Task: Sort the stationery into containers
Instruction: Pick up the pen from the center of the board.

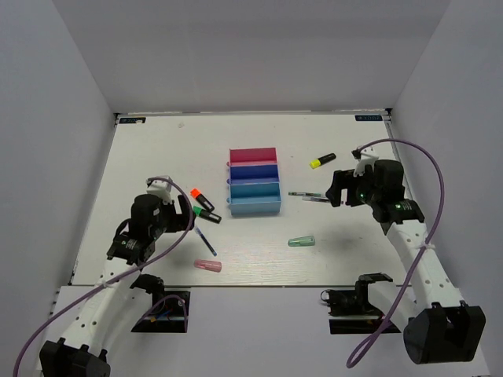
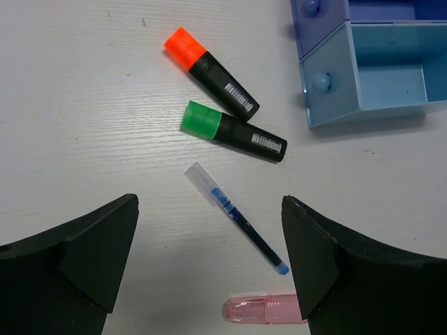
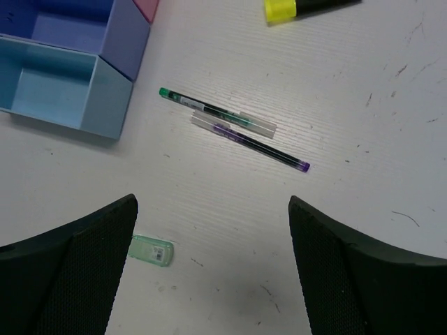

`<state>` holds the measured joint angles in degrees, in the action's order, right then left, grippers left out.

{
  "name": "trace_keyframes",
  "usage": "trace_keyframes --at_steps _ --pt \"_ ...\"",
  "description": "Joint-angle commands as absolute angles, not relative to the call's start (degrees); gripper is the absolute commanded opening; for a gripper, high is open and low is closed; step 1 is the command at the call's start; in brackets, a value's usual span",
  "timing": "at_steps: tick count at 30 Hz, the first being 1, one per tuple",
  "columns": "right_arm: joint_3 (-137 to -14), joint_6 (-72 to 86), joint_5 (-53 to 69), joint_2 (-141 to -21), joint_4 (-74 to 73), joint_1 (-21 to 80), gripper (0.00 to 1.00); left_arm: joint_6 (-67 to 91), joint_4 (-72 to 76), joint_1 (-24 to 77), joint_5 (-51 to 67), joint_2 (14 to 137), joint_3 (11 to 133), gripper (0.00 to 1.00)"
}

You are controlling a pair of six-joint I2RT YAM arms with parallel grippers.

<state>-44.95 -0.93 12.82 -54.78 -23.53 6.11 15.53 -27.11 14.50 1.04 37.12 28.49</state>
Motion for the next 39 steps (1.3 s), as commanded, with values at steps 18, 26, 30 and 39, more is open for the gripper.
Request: trace_keyframes --at_steps 18,26,30,39 --pt "-44.0 -8.1 22.1 -52.9 -24.4 6.4 0.9 34.3 -43.6 14.8 -5.7 72.1 56.7 0.63" --pt "-44.3 -7.6 23.3 -51.3 -25.8 6.2 0.9 43.1 -45.6 16.8 -9.0 91.5 69.6 0.67" --pt "-44.4 -8.0 23.3 -51.2 -26.3 6.2 0.9 45.7 -47.5 18.8 -10.8 100.5 75.7 0.66" --pt "-44.3 -8.5 21.1 -49.6 -26.5 6.2 0.9 49.7 -51.8 20.0 -13.4 108.8 79.6 0.65"
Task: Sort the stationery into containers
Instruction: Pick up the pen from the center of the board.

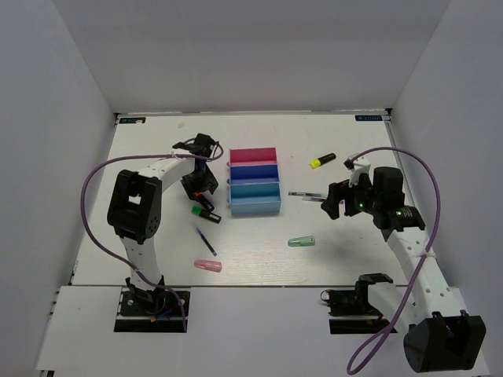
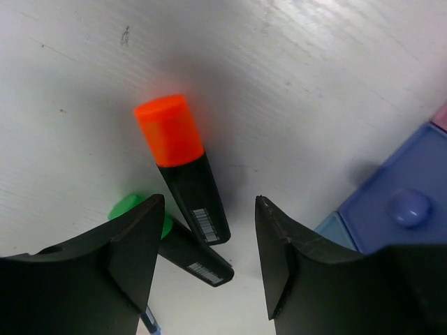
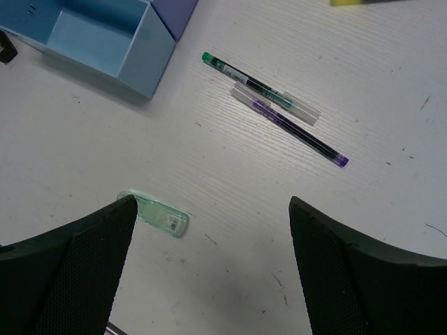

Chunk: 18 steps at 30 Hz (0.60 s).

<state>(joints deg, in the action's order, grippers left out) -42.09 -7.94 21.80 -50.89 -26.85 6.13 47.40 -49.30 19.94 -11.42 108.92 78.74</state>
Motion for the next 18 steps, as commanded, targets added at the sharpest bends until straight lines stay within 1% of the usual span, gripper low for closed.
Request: trace_keyframes --at_steps 1,8,10,12,13,15,16,18 --pt "-44.3 -8.4 20.9 -49.7 -26.4 6.2 0.9 49.9 -51.2 20.0 -13.7 108.5 78.3 0.65" --pt "-44.5 -8.7 21.0 -49.5 -27.0 6.2 0.9 50.5 -49.2 19.9 -14.3 109.4 75.2 0.65" --pt "-44.4 -8.6 21.1 -49.3 -27.0 5.9 0.9 50.5 -46.9 19.8 -14.2 109.9 74.2 0.64" --pt "-44.4 -8.6 20.8 -48.9 -26.8 6.2 0.9 50.4 -44.6 19.7 -13.9 110.7 73.7 0.6" --pt "-44.4 -8.5 20.9 -49.0 -26.9 6.0 0.9 50.4 -44.3 19.8 -13.9 111.1 73.3 0.53" --pt "-44.4 -8.4 20.8 -48.4 -27.0 6.0 0.9 50.5 -43.6 19.7 -13.9 112.1 72.9 0.45" --pt "-44.3 -8.4 20.7 -48.5 -26.9 6.1 0.9 50.4 -42.6 19.7 -13.7 112.4 72.4 0.38" --pt "-44.2 -8.4 20.8 -48.4 -26.9 6.0 0.9 50.6 -42.1 19.8 -13.6 112.8 71.7 0.27"
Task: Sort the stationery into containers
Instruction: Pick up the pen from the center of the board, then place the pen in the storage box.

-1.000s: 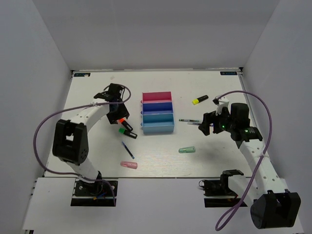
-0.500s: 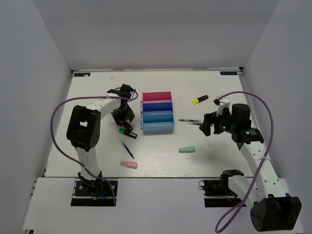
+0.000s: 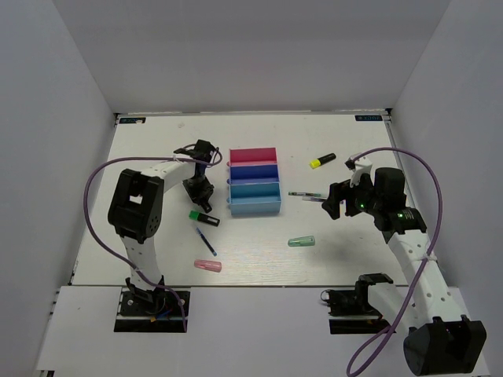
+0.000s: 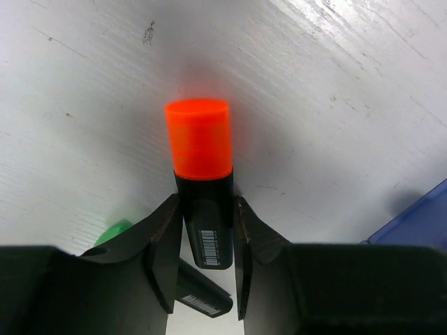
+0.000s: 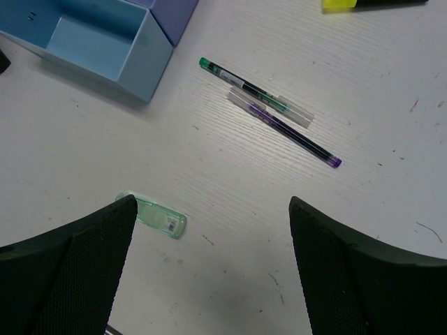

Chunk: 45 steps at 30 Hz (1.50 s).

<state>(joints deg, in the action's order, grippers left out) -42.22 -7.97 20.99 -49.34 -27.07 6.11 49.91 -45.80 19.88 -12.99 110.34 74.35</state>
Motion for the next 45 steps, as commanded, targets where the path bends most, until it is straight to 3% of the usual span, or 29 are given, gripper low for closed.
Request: trace_keyframes --at_steps 1,2,5,9,10,14,18,25,28,30,32,40,45 --pt "-44.2 -8.4 20.9 -48.6 -26.8 6.0 0.9 50.7 -42.0 19.7 -13.6 112.5 71.1 0.2" --pt "-44.2 -8.4 20.7 -48.6 -26.9 5.7 0.9 50.6 -41.8 19.8 -13.5 112.3 70.6 0.09" --pt "-44.1 -8.4 21.0 -48.8 -26.7 5.9 0.9 47.6 -41.4 19.9 -13.5 109.0 70.3 0.0" --pt "-44.2 -9.8 22.8 -49.3 -27.2 5.9 0.9 39.0 -44.6 21.0 -12.8 103.6 77.5 0.0" --pt "-44.1 -10.2 23.0 -49.3 -27.3 6.0 0.9 33.9 -47.7 21.2 -12.2 103.6 84.6 0.0" --pt "-44.0 -10.8 25.0 -49.2 -27.6 5.9 0.7 17.6 -50.6 21.5 -0.1 108.2 99.6 0.0" --pt "-43.9 -10.8 26.0 -48.9 -27.8 6.1 0.64 2.9 -52.5 22.3 10.3 114.1 114.8 0.0" --pt "-43.6 -11.0 26.9 -49.7 -27.1 5.9 0.57 -22.1 -33.7 24.1 22.5 109.8 100.8 0.0" --pt "-43.3 -11.3 27.9 -50.4 -26.8 5.9 0.44 -30.1 -32.9 25.0 24.4 112.2 103.1 0.0" --pt "-43.3 -11.6 28.4 -51.2 -26.7 6.1 0.29 -32.0 -30.3 26.1 23.4 113.6 103.9 0.0" --pt "-43.4 -12.0 28.5 -51.5 -27.0 5.9 0.24 -35.2 -28.0 26.6 22.1 113.7 103.3 0.0" --pt "-43.7 -12.4 26.8 -51.3 -27.2 5.9 0.25 -42.2 -24.0 27.7 20.1 116.8 101.5 0.0" --pt "-43.8 -12.4 26.3 -51.8 -27.2 6.0 0.33 -43.2 -20.5 29.0 16.4 118.9 99.8 0.0"
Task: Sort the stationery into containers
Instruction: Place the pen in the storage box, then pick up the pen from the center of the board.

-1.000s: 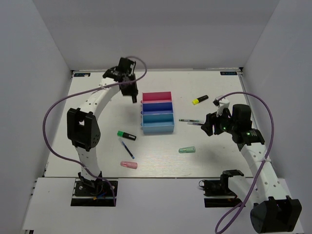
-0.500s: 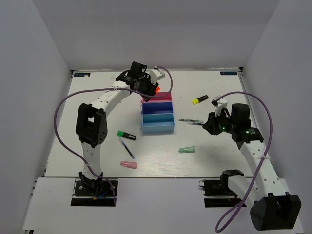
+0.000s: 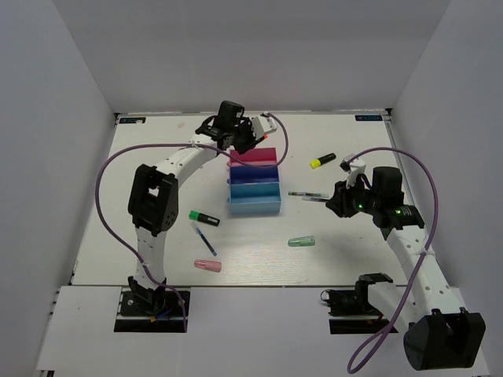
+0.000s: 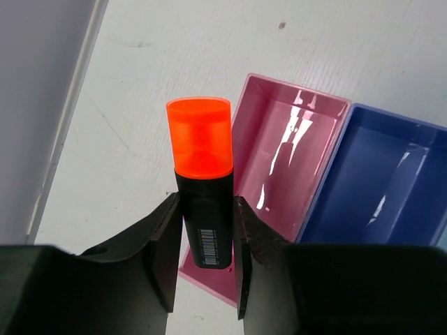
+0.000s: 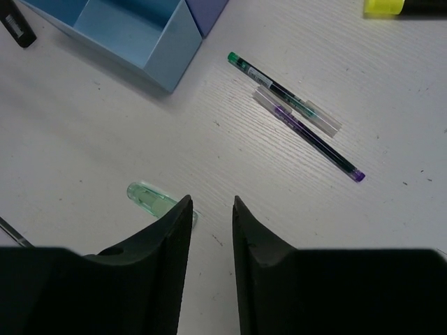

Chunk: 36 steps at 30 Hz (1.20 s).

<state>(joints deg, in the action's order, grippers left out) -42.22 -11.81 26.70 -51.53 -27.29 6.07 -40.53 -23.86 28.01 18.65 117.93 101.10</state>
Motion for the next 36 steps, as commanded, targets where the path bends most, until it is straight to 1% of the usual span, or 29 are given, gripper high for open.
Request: trace_keyframes --at_steps 1,2,3,4,6,7,9,10,11,12,15,18,19,20,21,22,23,24,25,26,27,28,30,31,32,33,34,35,36 --pt "-43.7 -12.5 26.4 -51.7 -27.3 5.8 0.35 -43.2 -19.0 29.1 15.8 119.1 99.4 0.0" --pt "-43.9 -12.6 26.2 -51.7 -27.3 5.9 0.35 -42.9 -18.5 29.3 15.0 119.6 99.2 0.02" --pt "-43.8 -12.6 26.2 -51.7 -27.3 5.9 0.35 -42.2 -17.8 29.4 14.8 119.8 99.3 0.06" --pt "-43.9 -12.5 26.1 -51.6 -27.5 5.8 0.4 -41.8 -17.1 29.4 14.4 120.1 98.7 0.12" --pt "-43.9 -12.5 26.0 -51.6 -27.7 5.6 0.46 -40.4 -15.6 29.5 13.9 120.1 98.4 0.16" --pt "-43.9 -12.4 26.1 -51.7 -27.8 5.9 0.61 -40.3 -15.6 29.6 13.8 120.1 98.2 0.2" --pt "-44.0 -12.4 25.9 -51.6 -27.9 5.7 0.75 -38.9 -14.9 29.6 13.3 120.0 97.6 0.42" --pt "-44.1 -12.2 25.8 -51.8 -28.1 5.7 0.81 -38.6 -14.9 29.6 13.2 119.3 97.2 0.47" --pt "-44.0 -12.2 25.6 -51.7 -27.9 5.7 0.86 -38.1 -14.7 29.7 12.8 119.0 96.8 0.54" --pt "-44.0 -12.1 25.6 -51.8 -27.8 5.7 0.86 -36.8 -13.4 29.9 11.1 118.3 96.5 0.7" --pt "-44.0 -12.0 25.4 -52.0 -27.9 5.5 0.88 -34.8 -13.1 29.9 11.2 115.7 95.2 0.73" --pt "-44.0 -11.8 25.4 -51.9 -27.9 5.5 0.88 -31.5 -11.9 30.3 11.1 111.3 92.5 0.8" --pt "-43.9 -11.9 25.5 -51.9 -27.9 5.4 0.88 -31.2 -11.5 30.4 10.6 110.2 91.9 0.78" --pt "-43.9 -11.8 25.5 -51.9 -27.8 5.3 0.88 -31.0 -12.0 31.2 9.3 106.7 91.6 0.69" --pt "-43.9 -11.7 25.7 -51.8 -27.9 5.4 0.88 -29.5 -15.7 31.5 8.3 105.6 91.5 0.5" --pt "-43.9 -11.7 25.7 -51.8 -27.9 5.1 0.88 -25.4 -17.3 31.8 4.3 104.3 91.8 0.08" --pt "-43.9 -11.6 25.8 -51.9 -27.9 5.2 0.88 -22.5 -19.2 32.9 -3.2 101.5 93.0 0.0" --pt "-43.9 -11.5 25.8 -51.8 -27.9 5.0 0.88 -11.6 -28.5 33.2 -7.3 100.6 95.0 0.0" --pt "-44.0 -11.5 25.8 -51.8 -27.9 5.1 0.88 -7.9 -32.6 33.3 -16.6 99.0 96.0 0.0" --pt "-44.0 -11.3 25.8 -51.7 -27.9 5.0 0.88 -0.5 -36.3 33.2 -19.3 97.6 96.8 0.0" --pt "-44.1 -11.3 25.9 -51.6 -27.9 5.0 0.88 4.8 -43.8 33.1 -22.1 96.4 95.4 0.05" --pt "-44.1 -11.3 26.0 -51.7 -27.9 5.2 0.88 17.3 -49.7 33.1 -29.0 94.2 93.8 0.25" --pt "-44.0 -10.8 26.4 -51.6 -27.9 5.1 0.88 24.5 -57.7 32.1 -29.9 88.5 86.4 0.5" --pt "-44.1 -10.7 26.5 -51.4 -28.0 5.1 0.88 23.6 -56.2 31.7 -23.0 87.3 84.0 0.58" --pt "-44.1 -10.6 26.7 -51.6 -27.9 4.9 0.88 20.1 -54.4 31.6 -19.7 85.7 79.3 0.6" --pt "-44.3 -10.5 27.2 -51.6 -28.0 5.0 0.88 16.1 -53.7 31.4 -13.9 82.5 75.7 0.63" --pt "-44.2 -10.4 27.5 -51.6 -27.9 4.9 0.88 3.4 -53.5 31.0 -10.9 81.7 74.5 0.6" --pt "-44.2 -10.3 27.8 -51.7 -27.9 4.8 0.88 -2.0 -53.9 30.8 -2.4 81.0 73.1 0.49" --pt "-44.2 -10.2 28.0 -51.6 -27.9 4.7 0.88 -10.5 -53.6 29.5 -0.2 79.4 70.9 0.47"
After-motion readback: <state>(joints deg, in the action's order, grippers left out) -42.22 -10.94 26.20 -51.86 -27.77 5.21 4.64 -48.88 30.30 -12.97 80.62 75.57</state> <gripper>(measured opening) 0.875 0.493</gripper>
